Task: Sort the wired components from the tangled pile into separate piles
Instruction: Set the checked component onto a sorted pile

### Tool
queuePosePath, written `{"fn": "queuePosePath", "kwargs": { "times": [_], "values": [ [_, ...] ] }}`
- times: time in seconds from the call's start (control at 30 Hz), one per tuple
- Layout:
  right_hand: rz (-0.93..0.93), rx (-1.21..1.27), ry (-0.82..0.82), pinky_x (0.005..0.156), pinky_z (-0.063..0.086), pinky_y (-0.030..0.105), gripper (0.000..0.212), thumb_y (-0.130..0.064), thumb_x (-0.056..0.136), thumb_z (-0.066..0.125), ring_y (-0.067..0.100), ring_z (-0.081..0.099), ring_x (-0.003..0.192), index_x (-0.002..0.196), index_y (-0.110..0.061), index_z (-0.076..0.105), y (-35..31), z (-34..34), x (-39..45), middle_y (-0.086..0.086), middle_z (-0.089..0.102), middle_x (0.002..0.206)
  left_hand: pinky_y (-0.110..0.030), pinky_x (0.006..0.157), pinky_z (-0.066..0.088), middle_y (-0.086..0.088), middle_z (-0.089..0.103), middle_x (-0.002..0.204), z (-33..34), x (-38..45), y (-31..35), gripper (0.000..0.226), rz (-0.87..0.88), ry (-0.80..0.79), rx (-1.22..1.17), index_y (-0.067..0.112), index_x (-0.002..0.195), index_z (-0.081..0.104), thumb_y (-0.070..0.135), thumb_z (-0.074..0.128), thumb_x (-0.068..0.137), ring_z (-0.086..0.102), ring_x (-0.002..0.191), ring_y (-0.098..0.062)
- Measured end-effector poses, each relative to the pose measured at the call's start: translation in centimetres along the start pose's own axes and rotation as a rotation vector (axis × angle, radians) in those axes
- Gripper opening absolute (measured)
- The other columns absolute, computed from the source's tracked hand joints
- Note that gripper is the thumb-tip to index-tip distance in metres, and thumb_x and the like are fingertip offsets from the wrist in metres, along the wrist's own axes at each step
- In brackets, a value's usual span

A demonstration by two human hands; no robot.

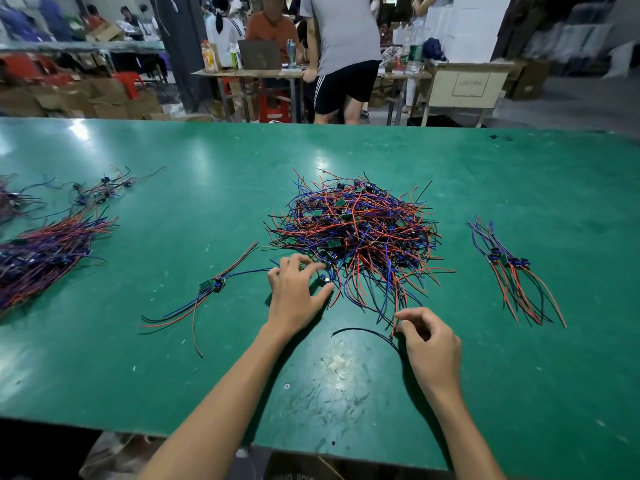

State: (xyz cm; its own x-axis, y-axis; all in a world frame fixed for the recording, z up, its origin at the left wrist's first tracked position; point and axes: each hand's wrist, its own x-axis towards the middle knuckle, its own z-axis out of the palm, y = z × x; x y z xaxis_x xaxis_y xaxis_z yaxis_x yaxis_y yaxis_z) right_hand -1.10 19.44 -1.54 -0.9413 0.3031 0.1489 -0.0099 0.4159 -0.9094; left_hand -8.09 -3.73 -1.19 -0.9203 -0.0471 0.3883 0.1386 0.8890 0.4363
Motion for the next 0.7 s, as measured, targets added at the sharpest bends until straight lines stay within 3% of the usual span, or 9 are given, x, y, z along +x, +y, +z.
{"fn": "queuePosePath", "kwargs": {
  "times": [0.1,0.2,0.3,0.47,0.7],
  "values": [
    [0.004,0.013,-0.005,0.073,0.053,0.031,0.024,-0.011,0.085,0.069,0.005,0.068,0.073,0.077,-0.033,0.072,0.0,-0.1,-0.1,-0.016,0.073,0.074,-0.030,0.087,0.018,0.008,0.061,0.108,0.0,-0.2,-0.2,0.026,0.037,-0.008,-0.030,0.029,0.106,0.074,0.047,0.070,0.089,0.047,0.109,-0.014],
    [-0.002,0.019,-0.004,0.072,0.052,0.028,0.025,-0.012,0.085,0.069,0.001,0.068,0.073,0.078,-0.036,0.072,0.0,-0.2,-0.2,-0.018,0.073,0.075,-0.031,0.086,0.037,0.008,0.067,0.099,-0.2,-0.4,-0.3,0.020,0.019,-0.028,-0.230,0.021,0.103,0.072,0.034,0.076,0.088,0.054,0.094,-0.013],
    [-0.013,0.025,-0.007,0.070,0.049,0.024,0.030,-0.012,0.085,0.069,-0.002,0.067,0.073,0.083,-0.042,0.071,0.0,-0.2,-0.3,-0.019,0.073,0.075,-0.021,0.075,0.050,0.007,0.072,0.096,-0.8,-0.9,-0.4,0.022,-0.083,-0.034,-0.546,0.016,0.104,0.071,0.012,0.080,0.084,0.064,0.082,-0.005],
    [-0.015,0.025,-0.007,0.068,0.046,0.022,0.031,-0.012,0.085,0.069,-0.004,0.067,0.073,0.084,-0.043,0.070,-0.2,-0.2,-0.3,-0.021,0.073,0.075,-0.032,0.083,0.060,-0.011,0.075,0.104,-2.1,-1.3,-1.0,0.052,-0.381,-0.014,-1.050,0.016,0.122,0.056,-0.010,0.075,0.081,0.073,0.091,-0.024],
    [-0.012,0.027,-0.015,0.068,0.046,0.023,0.031,-0.013,0.085,0.069,-0.003,0.067,0.073,0.084,-0.043,0.071,-0.3,-0.2,-0.4,-0.019,0.073,0.075,-0.030,0.081,0.061,-0.016,0.073,0.114,-3.5,-1.7,-1.6,0.056,-0.431,-0.056,-1.418,0.011,0.129,0.052,-0.005,0.072,0.079,0.074,0.099,-0.029]
  ]
}}
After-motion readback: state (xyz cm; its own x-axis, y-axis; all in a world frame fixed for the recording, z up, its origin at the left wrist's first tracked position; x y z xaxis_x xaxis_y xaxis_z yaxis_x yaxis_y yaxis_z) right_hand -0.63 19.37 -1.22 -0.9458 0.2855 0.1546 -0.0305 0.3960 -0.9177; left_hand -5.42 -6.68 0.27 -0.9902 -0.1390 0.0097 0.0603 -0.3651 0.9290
